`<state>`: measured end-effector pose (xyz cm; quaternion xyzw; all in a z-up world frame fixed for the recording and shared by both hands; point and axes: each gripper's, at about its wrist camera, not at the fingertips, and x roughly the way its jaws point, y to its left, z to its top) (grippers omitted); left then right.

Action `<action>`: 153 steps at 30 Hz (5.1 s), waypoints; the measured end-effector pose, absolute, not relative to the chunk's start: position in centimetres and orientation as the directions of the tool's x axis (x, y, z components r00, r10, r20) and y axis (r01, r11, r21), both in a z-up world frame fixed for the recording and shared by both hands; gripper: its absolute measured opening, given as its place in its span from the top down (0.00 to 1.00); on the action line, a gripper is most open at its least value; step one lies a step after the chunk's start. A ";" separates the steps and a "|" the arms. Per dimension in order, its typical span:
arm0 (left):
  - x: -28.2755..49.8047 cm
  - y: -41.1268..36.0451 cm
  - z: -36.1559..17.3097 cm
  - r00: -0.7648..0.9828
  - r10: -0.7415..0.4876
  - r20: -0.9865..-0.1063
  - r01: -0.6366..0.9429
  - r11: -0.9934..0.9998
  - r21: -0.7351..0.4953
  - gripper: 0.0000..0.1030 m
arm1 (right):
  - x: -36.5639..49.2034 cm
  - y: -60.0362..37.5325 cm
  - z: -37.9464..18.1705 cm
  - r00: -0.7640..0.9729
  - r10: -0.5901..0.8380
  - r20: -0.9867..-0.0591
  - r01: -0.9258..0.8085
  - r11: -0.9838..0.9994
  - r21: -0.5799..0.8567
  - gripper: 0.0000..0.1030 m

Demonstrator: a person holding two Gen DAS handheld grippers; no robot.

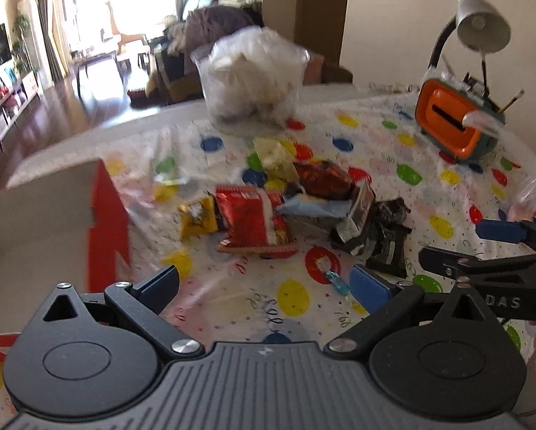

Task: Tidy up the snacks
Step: 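Grasp the small blue candy with the left tool while the right tool grasps a dark chocolate bar, then carry the blue candy and chocolate bar over the cardboard box with both tools, then open both tools to drop the candy and chocolate bar into the box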

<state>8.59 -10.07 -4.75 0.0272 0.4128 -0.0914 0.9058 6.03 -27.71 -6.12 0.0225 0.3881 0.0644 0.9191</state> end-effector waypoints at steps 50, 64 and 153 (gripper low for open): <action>16.9 -17.3 -14.9 0.367 -0.116 -0.923 0.131 0.989 -0.073 0.88 | 14.6 -30.4 -14.6 0.454 0.218 -0.864 -0.067 0.975 0.211 0.67; 15.1 -12.2 -13.3 0.360 -0.160 -0.919 0.073 0.987 -0.143 0.88 | 11.3 -30.2 -12.6 0.472 0.245 -0.847 -0.063 0.968 0.244 0.70; 17.3 23.2 -7.5 0.354 0.015 -0.935 -0.059 0.998 -0.006 0.75 | 14.7 6.8 -5.4 0.366 0.408 -0.837 -0.494 0.847 0.196 0.61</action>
